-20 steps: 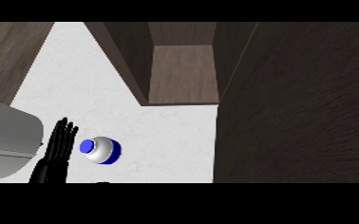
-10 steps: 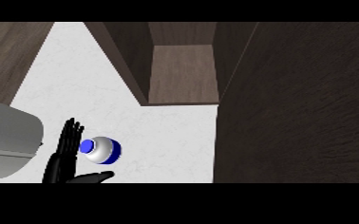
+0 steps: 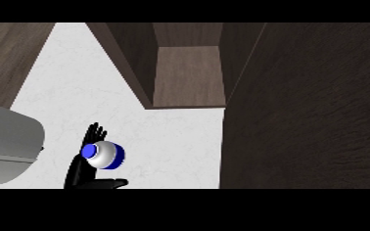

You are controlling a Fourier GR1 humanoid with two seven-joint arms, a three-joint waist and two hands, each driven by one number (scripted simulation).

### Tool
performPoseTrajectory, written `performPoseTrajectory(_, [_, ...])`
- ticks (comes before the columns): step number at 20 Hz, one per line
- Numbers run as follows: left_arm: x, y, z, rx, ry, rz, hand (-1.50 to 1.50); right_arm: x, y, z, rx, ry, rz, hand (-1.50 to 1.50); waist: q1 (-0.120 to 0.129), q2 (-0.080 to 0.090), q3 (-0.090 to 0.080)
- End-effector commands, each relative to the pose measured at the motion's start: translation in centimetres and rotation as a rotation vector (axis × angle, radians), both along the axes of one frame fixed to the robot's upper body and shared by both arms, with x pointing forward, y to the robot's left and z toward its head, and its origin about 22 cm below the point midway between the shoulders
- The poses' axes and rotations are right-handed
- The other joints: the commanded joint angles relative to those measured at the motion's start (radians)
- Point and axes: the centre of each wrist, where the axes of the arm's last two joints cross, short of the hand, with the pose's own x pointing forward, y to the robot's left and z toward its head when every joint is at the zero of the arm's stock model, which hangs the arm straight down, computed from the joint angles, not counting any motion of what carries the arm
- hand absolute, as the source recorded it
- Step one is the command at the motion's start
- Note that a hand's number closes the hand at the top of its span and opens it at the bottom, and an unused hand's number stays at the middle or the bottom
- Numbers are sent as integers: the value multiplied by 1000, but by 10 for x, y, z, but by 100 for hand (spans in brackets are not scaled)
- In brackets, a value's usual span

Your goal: Pick up the bottled water, place it into the cabinet and close the cabinet

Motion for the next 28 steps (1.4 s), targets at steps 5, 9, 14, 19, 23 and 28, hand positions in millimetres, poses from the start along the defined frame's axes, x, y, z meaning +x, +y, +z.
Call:
performPoseTrajectory(5, [15, -1, -16, -75, -45, 57, 150, -8, 6, 31, 6, -39, -1, -150, -1, 3, -1])
performPoseTrajectory(9, [0, -22, -28, -156, -22, 39, 150, -6, 1, 28, -1, -47, -11, -150, 2, 5, -1])
performPoseTrajectory(14, [20, -9, -15, -199, -60, 43, 150, -8, -5, 6, 4, -33, -1, -150, -3, 0, 0])
performPoseTrajectory(19, [12, -42, -25, -187, -66, 57, 150, -8, 1, 24, 6, -60, -6, -150, -2, 2, -1])
performPoseTrajectory(23, [30, -43, -17, -191, -94, 39, 150, -1, 2, 9, 15, -39, -1, -150, 1, 4, -1])
performPoseTrajectory(28, [51, -56, -2, -199, -129, -2, 150, -3, -1, 2, 5, -13, 18, -150, 2, -2, 1])
